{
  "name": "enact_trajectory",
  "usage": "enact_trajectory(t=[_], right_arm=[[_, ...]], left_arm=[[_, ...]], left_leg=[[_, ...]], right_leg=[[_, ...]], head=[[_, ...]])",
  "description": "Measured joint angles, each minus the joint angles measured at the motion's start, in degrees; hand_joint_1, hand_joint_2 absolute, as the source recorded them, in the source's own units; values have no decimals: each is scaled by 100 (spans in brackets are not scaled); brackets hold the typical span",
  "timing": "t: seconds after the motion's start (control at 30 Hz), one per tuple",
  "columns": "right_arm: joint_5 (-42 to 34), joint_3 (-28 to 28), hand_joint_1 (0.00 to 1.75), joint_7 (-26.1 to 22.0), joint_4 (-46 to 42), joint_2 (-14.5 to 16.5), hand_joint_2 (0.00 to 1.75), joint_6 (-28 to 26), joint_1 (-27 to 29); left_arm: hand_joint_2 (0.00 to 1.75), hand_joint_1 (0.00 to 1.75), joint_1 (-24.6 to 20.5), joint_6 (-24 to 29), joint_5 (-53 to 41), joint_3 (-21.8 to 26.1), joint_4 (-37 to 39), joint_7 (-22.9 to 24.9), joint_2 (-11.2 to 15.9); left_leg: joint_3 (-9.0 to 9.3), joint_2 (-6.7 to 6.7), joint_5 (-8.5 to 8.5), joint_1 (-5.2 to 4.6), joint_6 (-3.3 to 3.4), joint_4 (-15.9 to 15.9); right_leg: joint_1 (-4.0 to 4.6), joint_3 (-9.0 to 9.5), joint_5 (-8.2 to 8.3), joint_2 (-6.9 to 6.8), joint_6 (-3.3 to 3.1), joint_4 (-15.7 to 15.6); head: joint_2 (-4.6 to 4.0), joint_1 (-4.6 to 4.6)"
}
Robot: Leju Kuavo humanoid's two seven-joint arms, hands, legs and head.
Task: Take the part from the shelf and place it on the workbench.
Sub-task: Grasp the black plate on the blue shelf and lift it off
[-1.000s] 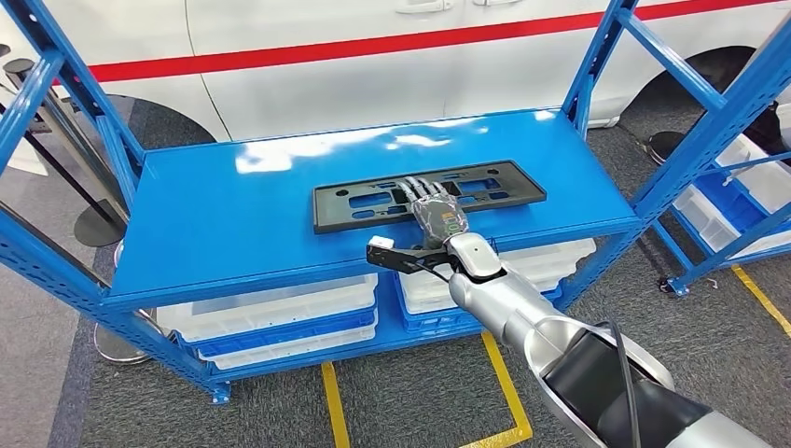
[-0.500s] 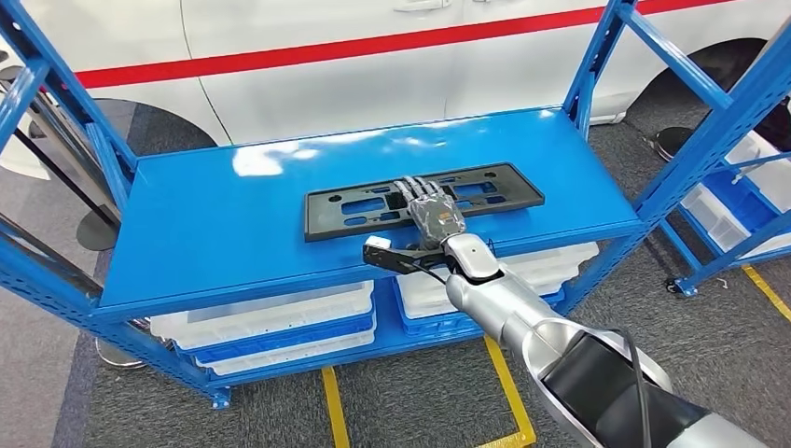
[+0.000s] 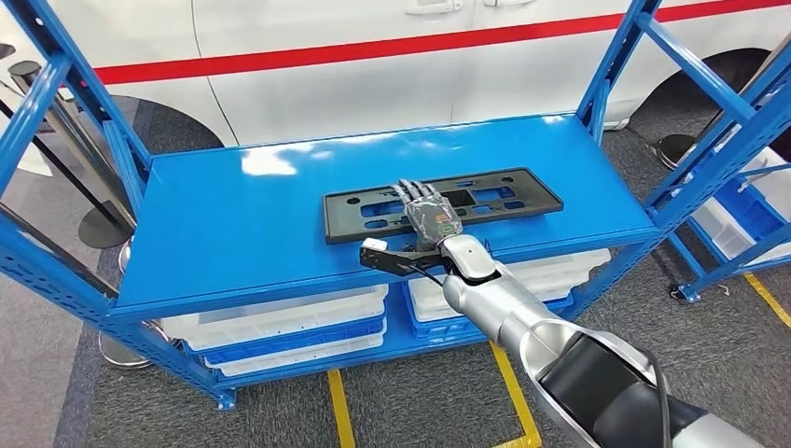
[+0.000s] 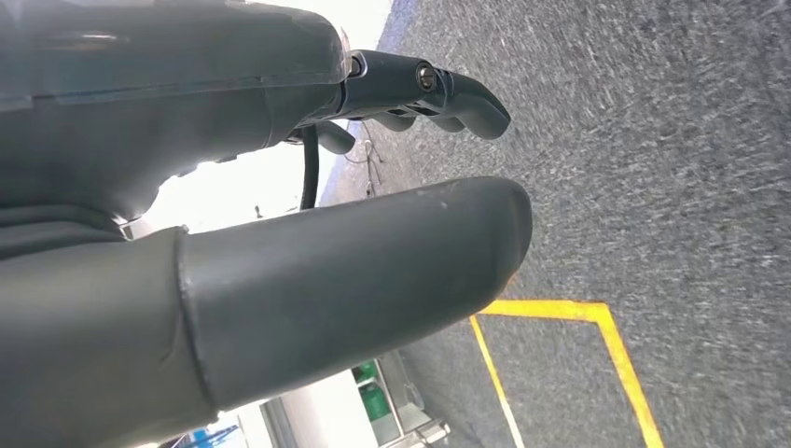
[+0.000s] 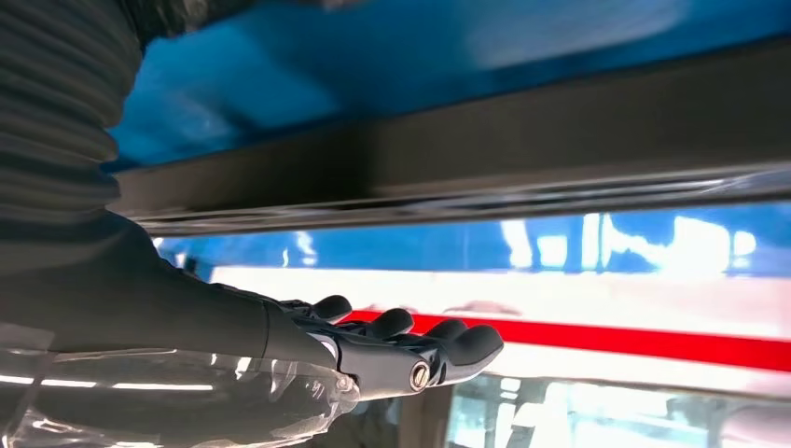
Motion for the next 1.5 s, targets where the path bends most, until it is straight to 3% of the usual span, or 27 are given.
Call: enact_trajectory(t=[0.07, 0.27, 0.33, 0.43, 0.5, 1.3, 1.5], right_arm=[[-10, -5, 171, -2, -2, 3, 175, 59, 10], [-23, -28, 173, -7, -4, 4, 175, 115, 13], [-24, -30, 175, -8, -5, 4, 175, 117, 13], [-36, -29, 173, -14, -5, 5, 175, 141, 16], [-43, -31, 172, -19, -5, 6, 175, 154, 17], [-99, -140, 175, -207, -5, 6, 175, 204, 30], [218, -174, 175, -396, -301, -19, 175, -561, 175]], left_arm=[[0, 0, 8, 0, -9, 3, -4, -28, 0], [0, 0, 4, -7, -35, 10, -8, -66, 0], [0, 0, 3, -7, -35, 11, -8, -67, 0], [0, 0, 4, -8, -41, 14, -9, -75, 0], [0, 0, 4, -9, -45, 16, -10, -78, 0], [0, 0, 7, -113, -63, 177, -58, -216, -11], [0, 0, 34, -54, -179, 292, -202, -246, -51]], left_leg=[[0, -12, -5, -20, 30, 0], [0, -11, -22, -57, 118, 3], [0, -11, -25, -64, 131, 7], [-1, -12, -27, -74, 134, 11], [0, -12, -26, -76, 134, 11], [2, -10, -24, -57, 133, 10], [1, -9, -23, -57, 135, 10]], right_leg=[[-8, 25, 14, -10, -16, -44], [-32, 55, 46, -15, 29, -113], [-39, 57, 47, -15, 76, -118], [-54, 60, 44, -17, 201, -124], [-55, 60, 41, -17, 230, -124], [-36, 47, 35, -15, 236, -102], [-36, 42, 36, -8, 236, -101]], head=[[0, 1], [0, 0], [0, 0], [0, 0], [0, 0], [0, 0], [0, -1]])
